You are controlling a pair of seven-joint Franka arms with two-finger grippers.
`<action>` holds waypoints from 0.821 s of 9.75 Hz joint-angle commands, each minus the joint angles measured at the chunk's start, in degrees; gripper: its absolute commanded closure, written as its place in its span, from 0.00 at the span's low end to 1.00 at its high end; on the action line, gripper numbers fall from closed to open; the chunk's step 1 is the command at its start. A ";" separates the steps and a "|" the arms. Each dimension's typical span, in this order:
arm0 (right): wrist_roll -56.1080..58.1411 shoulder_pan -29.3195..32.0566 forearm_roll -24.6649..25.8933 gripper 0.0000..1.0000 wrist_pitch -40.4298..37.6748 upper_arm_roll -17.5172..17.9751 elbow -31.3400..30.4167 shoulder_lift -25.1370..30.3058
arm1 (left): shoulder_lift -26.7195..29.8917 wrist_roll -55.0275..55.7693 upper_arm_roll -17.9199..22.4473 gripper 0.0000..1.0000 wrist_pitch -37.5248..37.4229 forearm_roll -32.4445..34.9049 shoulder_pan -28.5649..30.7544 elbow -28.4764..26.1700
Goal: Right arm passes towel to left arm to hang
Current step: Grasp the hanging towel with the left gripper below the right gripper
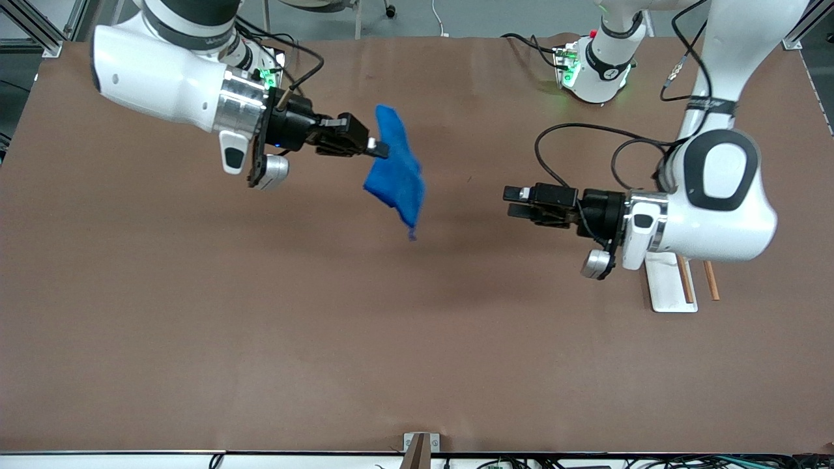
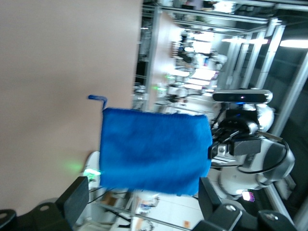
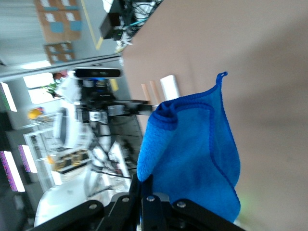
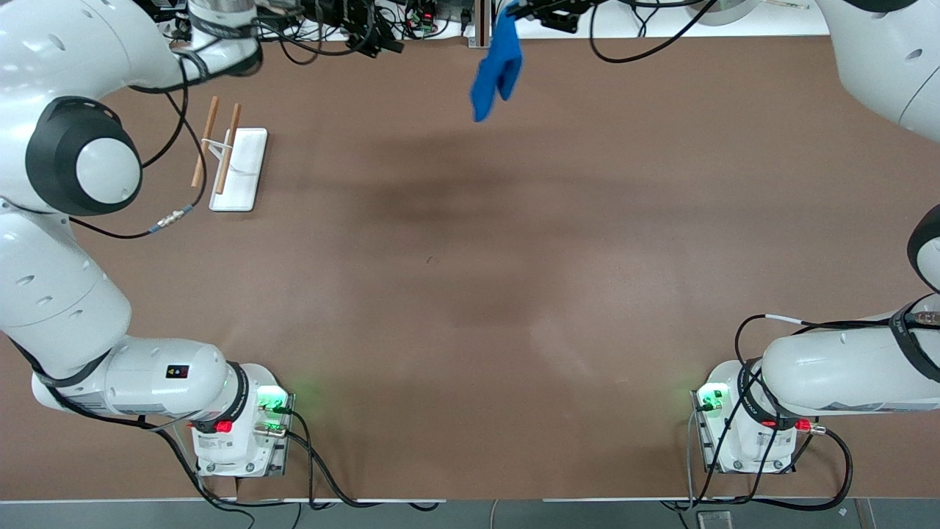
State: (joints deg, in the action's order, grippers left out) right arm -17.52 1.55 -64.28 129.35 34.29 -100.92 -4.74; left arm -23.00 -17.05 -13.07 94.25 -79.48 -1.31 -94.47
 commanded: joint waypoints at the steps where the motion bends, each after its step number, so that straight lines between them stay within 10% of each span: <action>1: -0.59 -0.49 -9.23 1.00 7.81 4.19 1.16 -3.34 | -0.21 -8.92 -3.00 0.00 0.76 -8.37 0.52 -7.36; 8: -0.41 -8.22 -12.36 1.00 24.02 6.49 6.79 -11.00 | -11.98 -28.54 -5.65 0.00 -18.48 -23.33 0.43 -14.68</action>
State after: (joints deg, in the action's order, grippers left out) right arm -17.70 -6.24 -75.59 152.48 40.40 -95.66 -14.80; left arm -33.08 -42.39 -18.18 76.40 -100.32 -0.59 -107.99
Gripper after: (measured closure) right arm 0.978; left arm 0.000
